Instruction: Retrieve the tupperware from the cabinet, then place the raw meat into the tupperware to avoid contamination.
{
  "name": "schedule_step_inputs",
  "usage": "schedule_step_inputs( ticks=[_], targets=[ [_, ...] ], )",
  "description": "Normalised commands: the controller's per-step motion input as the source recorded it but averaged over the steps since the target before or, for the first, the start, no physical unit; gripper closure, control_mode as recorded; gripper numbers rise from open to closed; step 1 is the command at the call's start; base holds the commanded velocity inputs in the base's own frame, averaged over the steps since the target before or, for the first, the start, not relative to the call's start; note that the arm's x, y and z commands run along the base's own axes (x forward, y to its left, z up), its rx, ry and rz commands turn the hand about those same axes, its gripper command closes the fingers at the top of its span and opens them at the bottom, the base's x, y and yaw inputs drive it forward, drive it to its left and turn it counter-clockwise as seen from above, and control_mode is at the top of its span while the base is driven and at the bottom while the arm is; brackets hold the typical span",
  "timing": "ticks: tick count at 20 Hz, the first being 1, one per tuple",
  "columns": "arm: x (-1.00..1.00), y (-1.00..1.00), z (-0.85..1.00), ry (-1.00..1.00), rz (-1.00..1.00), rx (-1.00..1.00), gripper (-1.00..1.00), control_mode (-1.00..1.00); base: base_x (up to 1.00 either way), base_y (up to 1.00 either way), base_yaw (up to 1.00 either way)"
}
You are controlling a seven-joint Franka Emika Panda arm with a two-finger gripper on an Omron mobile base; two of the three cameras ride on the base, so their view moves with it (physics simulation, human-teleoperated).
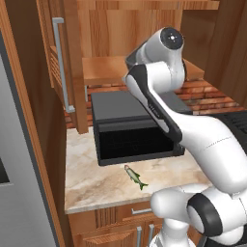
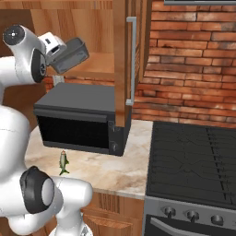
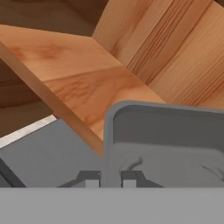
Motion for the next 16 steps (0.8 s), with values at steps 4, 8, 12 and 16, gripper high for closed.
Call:
schedule_step_inputs(
  ticks=[4,8,12,16],
  targets=[
    [-0.54,0.0,0.08,0.0,0.0,0.0,1.0,-1.0,0.0,0.0,0.0],
    [-0.56,0.0,0.07,0.0,0.0,0.0,1.0,-1.0,0.0,0.0,0.0],
    [-0.57,-0.01,0.04,0.0,0.0,0.0,1.0,-1.0,0.0,0.0,0.0],
    [-0.58,-0.03,0.02,0.0,0.0,0.0,1.0,-1.0,0.0,0.0,0.0]
  ],
)
